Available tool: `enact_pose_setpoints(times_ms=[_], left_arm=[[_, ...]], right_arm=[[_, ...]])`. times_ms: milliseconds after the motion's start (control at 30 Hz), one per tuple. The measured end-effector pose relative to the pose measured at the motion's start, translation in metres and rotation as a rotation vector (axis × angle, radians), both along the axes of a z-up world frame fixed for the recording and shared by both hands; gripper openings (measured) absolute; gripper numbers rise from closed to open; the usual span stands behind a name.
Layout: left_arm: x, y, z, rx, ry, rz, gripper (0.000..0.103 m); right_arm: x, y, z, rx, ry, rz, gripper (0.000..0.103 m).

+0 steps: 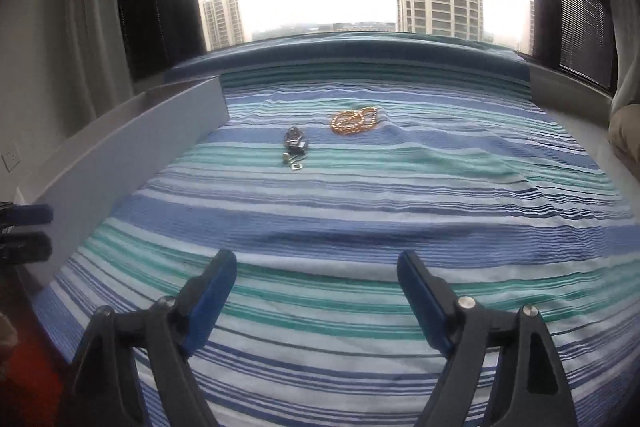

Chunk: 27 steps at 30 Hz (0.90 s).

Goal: Organize jewelry
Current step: 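Move both tools back over the silver keychain and gold bead necklace, then grasp the silver keychain cluster with the left tool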

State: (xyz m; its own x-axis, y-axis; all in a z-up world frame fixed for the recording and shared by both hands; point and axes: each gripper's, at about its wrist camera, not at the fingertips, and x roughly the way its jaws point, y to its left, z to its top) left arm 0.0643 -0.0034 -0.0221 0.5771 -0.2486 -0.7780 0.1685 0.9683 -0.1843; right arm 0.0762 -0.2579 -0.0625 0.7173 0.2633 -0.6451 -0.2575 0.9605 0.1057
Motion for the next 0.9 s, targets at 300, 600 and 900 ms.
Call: enact_pose_setpoints(times_ms=[300, 600, 900], left_arm=[[0.089, -0.046, 0.029, -0.014, 0.106, -0.063, 0.1], [0.245, -0.078, -0.026, 0.002, 0.223, 0.057, 0.098], [0.319, -0.078, -0.088, 0.052, 0.275, 0.155, 0.083]], right_arm=[[0.043, -0.039, -0.048, 0.051, 0.176, -0.113, 0.084], [0.038, -0.025, -0.053, -0.032, 0.179, -0.092, 0.09], [0.036, -0.027, -0.053, -0.019, 0.179, -0.089, 0.09]])
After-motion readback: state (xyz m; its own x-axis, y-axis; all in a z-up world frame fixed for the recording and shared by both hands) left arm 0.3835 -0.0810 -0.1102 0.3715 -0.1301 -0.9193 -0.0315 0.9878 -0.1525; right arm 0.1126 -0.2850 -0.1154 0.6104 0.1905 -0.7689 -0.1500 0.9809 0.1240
